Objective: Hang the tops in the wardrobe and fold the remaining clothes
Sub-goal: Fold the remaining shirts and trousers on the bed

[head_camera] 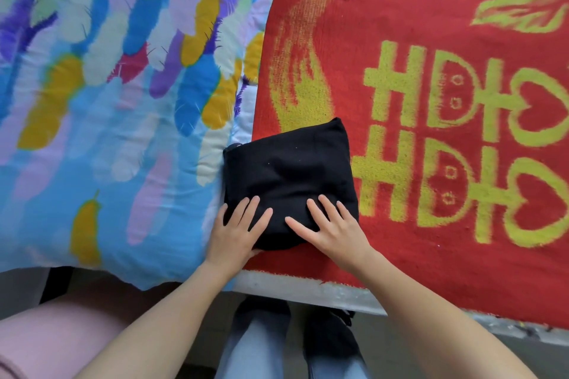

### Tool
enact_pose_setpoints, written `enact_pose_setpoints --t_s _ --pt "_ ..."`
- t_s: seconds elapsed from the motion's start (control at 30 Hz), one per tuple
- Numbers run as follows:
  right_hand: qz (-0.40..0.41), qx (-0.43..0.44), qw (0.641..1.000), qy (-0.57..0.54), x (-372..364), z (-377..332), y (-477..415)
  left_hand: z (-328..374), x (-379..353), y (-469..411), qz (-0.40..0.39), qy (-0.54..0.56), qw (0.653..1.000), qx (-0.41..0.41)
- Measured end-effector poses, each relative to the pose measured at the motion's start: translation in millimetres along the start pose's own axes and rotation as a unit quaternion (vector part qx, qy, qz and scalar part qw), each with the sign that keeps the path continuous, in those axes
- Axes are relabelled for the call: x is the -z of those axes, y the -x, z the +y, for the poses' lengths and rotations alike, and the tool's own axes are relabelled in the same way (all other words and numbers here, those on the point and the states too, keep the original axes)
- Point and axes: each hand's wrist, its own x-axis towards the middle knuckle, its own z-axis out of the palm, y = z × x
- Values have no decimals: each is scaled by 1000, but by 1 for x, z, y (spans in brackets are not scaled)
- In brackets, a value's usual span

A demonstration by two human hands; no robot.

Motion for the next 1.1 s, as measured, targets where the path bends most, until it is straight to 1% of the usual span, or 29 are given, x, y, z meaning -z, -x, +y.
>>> enact_pose_setpoints --t_s 0.07,0.17,0.33,0.4,0.43,0.53,0.63,0.7,0.73,0.8,0.83,0.9,0.97,1.0,1.1 --pt "30 14 999 2 15 6 -2 5 9 0 36 2 999 25" --pt "71 32 997 8 37 16 -7 10 25 -4 118 14 992 38" --pt "96 65 993 -3 103 27 -4 26 95 8 191 -9 979 77" --pt "100 115 988 12 128 25 4 43 118 28 208 -22 971 116" --pt "98 154 983 20 142 21 10 57 130 45 213 -22 965 150" --pt "97 241 964 47 170 9 25 96 140 95 204 -25 953 222" --pt "86 324 941 46 196 -23 56 147 152 159 199 -32 933 299" --pt "81 384 919 32 200 -45 75 184 154 197 180 -27 918 353" --pt "80 423 902 32 205 -65 85 205 156 224 170 -30 904 391" --pt "47 475 878 44 210 -96 99 241 155 261 156 7 881 447" --pt "25 501 864 49 211 -115 108 258 151 281 138 36 868 475" --pt "-7 533 844 55 210 -146 127 288 143 313 100 94 840 525" --pt "-38 554 830 49 211 -173 147 314 140 342 80 117 814 563" --pt "-41 565 823 41 209 -188 157 326 139 356 72 130 803 578" --pt "-73 579 811 37 209 -237 189 356 133 406 48 154 775 611"
